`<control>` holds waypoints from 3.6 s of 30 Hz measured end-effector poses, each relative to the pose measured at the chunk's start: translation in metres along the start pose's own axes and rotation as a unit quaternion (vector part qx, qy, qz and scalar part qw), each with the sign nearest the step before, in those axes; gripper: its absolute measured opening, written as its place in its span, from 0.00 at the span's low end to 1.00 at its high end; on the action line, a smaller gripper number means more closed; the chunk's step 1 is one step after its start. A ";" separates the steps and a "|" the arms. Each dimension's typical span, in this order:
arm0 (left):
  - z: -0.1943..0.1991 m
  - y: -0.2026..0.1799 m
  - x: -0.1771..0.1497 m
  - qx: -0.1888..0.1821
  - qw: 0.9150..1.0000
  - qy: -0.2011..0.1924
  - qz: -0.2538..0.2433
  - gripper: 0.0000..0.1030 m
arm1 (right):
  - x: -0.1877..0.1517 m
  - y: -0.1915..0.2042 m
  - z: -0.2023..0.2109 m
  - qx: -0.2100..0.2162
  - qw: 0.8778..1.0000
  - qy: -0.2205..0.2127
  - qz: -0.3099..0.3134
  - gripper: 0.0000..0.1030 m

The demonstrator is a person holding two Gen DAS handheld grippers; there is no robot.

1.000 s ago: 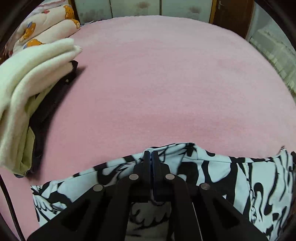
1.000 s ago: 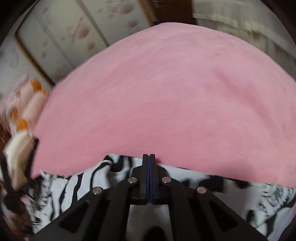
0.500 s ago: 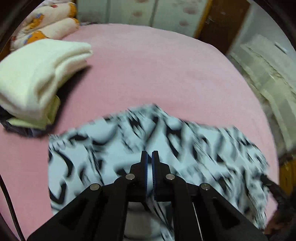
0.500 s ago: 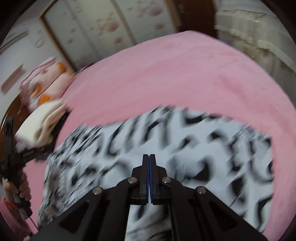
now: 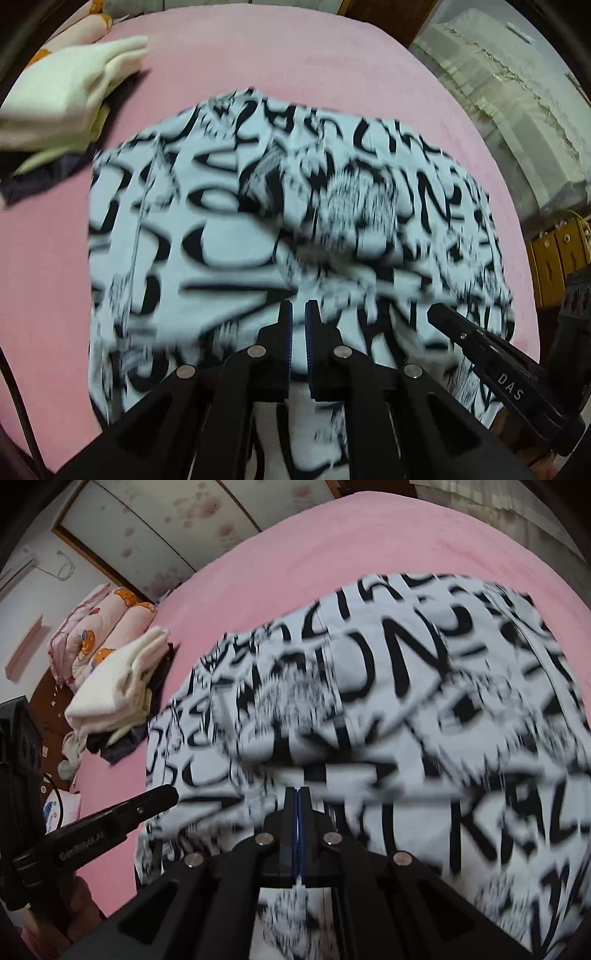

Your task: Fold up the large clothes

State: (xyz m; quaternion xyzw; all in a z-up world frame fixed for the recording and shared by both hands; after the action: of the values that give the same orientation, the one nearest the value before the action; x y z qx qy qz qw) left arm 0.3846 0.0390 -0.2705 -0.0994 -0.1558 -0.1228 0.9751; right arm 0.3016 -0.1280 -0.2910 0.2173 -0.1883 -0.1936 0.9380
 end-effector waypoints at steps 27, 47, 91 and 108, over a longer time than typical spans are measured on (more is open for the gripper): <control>0.152 -0.013 -0.249 0.108 0.989 0.051 0.085 0.75 | -0.163 -0.109 0.192 -0.050 0.998 0.027 -0.004 0.42; 0.093 0.037 -0.314 0.126 0.972 0.168 0.103 0.91 | -0.169 -0.248 0.151 -0.122 0.976 0.056 -0.169 0.57; 0.052 0.052 -0.285 -0.017 0.958 0.101 0.269 0.25 | -0.186 -0.255 0.143 -0.135 0.945 0.039 -0.295 0.10; 0.172 0.038 -0.209 -0.029 0.964 -0.036 0.264 0.16 | -0.142 -0.223 0.207 0.034 0.968 0.004 -0.248 0.04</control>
State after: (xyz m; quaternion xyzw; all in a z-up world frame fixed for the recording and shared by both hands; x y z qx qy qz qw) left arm 0.1542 0.1591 -0.1846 -0.1695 -0.1555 0.1378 0.9634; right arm 0.0267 -0.3195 -0.2640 0.2899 -0.1311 -0.4132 0.8533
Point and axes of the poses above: each gripper's, at about its wrist camera, not at the fingertips, and z roughly against the way its jaws point, y to its left, x to its top, the point moved 7 cm from there along -z, roughly the way its jaws point, and after that the axes turned 11 degrees about -z, right-handed, at the moved point
